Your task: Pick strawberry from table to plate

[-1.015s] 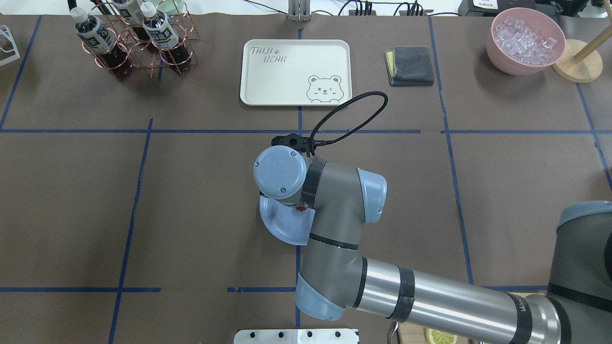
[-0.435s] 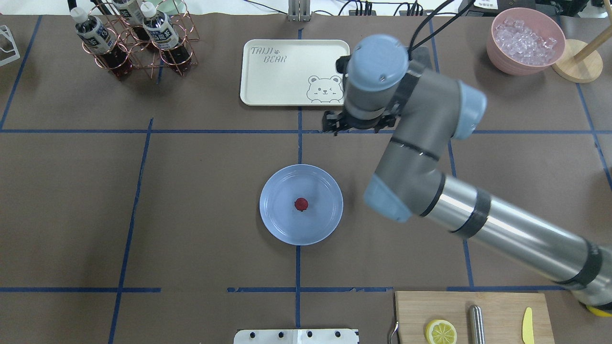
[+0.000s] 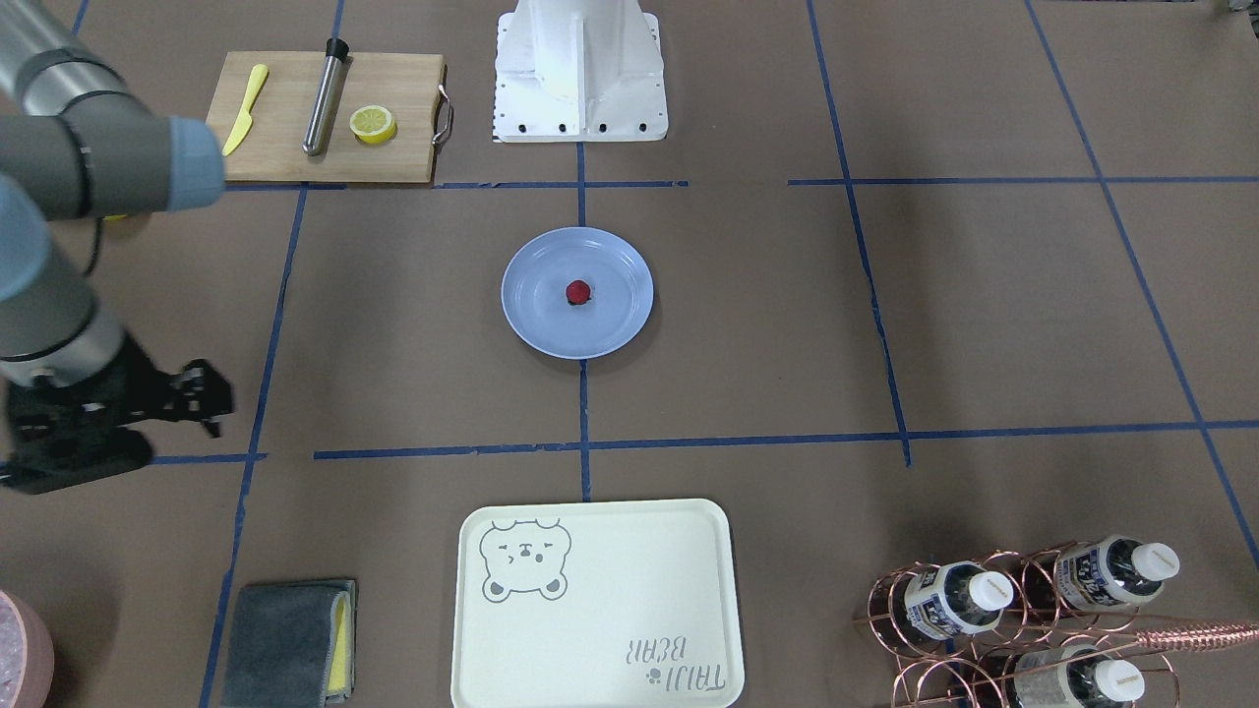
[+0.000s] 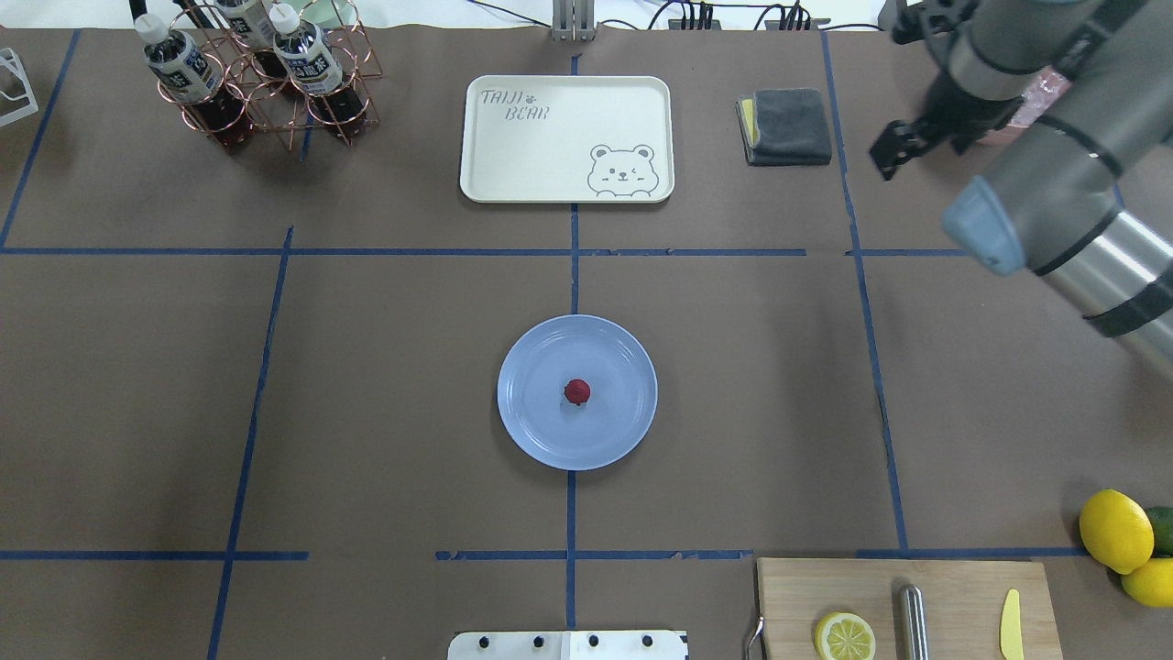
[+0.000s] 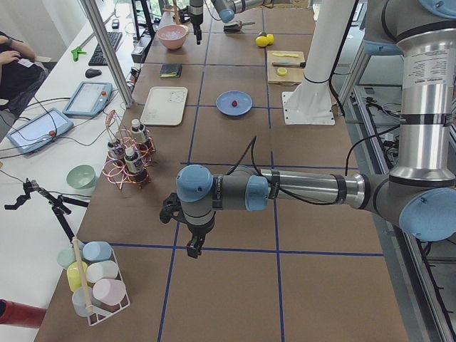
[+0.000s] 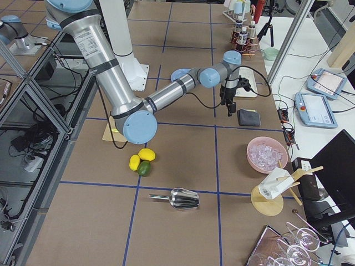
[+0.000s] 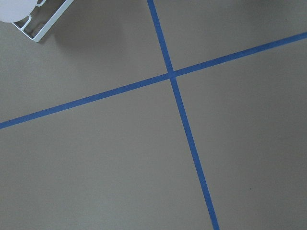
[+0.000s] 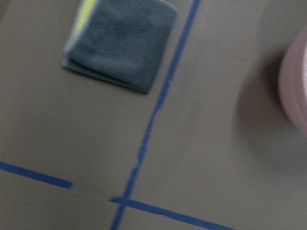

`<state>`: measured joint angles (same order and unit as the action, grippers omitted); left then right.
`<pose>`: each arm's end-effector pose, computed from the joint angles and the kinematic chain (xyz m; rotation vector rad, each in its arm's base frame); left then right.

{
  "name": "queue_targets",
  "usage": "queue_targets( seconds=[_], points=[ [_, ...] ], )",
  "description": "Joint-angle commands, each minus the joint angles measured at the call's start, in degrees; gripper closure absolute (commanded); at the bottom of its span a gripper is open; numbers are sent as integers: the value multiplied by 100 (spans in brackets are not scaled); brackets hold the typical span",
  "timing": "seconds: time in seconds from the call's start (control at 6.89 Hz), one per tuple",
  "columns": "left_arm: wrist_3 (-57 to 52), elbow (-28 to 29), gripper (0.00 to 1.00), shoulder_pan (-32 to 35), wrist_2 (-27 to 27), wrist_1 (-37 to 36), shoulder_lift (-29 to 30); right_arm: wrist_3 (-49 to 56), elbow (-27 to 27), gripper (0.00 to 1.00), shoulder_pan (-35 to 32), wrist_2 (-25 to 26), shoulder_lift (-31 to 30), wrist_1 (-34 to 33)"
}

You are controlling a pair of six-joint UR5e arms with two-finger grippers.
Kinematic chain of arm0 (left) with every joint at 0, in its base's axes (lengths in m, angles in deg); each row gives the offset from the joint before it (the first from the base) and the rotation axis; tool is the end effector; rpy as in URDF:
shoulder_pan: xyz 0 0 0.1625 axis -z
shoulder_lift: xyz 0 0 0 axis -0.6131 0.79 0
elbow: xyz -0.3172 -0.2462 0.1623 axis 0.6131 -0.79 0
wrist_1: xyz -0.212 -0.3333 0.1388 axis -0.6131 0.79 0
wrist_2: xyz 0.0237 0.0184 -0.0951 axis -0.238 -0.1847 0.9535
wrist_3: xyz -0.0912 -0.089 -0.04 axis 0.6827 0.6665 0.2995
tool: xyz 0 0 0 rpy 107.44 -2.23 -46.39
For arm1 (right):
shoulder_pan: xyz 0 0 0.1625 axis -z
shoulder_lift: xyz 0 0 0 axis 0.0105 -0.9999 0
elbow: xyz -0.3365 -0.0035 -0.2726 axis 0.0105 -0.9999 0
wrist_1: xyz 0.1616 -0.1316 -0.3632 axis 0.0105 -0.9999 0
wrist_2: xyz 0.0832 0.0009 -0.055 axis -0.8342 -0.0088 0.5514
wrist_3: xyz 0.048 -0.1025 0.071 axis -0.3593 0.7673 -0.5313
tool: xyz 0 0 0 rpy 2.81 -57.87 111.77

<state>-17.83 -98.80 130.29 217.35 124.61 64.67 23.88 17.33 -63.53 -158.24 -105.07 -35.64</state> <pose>-0.0617 -0.4693 0.6634 0.1458 0.7484 0.2649 -0.2302 -0.6331 0.4525 0.1991 -0.6026 -0.2852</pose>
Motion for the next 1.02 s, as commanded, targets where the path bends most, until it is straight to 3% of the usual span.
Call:
queue_targets(
  seconds=[0.0, 0.15, 0.44, 0.58, 0.87],
  points=[
    [-7, -30, 0, -1, 4, 32, 15, 1145, -52, 0, -1212, 81, -1359, 131],
    [-7, -30, 0, -1, 4, 32, 15, 1171, -227, 0, -1703, 343, -1671, 463],
    [37, 14, 0, -1, -4, 32, 42, 1215, -290, 0, -2407, -1271, -2190, 537],
    [63, -21, 0, -1, 4, 6, 50, 1215, -168, 0, -2733, -1428, -2306, 459],
    [81, 32, 0, -1, 4, -64, 68, 1146, -105, 0, -2737, -1342, -2298, 229]
  ],
)
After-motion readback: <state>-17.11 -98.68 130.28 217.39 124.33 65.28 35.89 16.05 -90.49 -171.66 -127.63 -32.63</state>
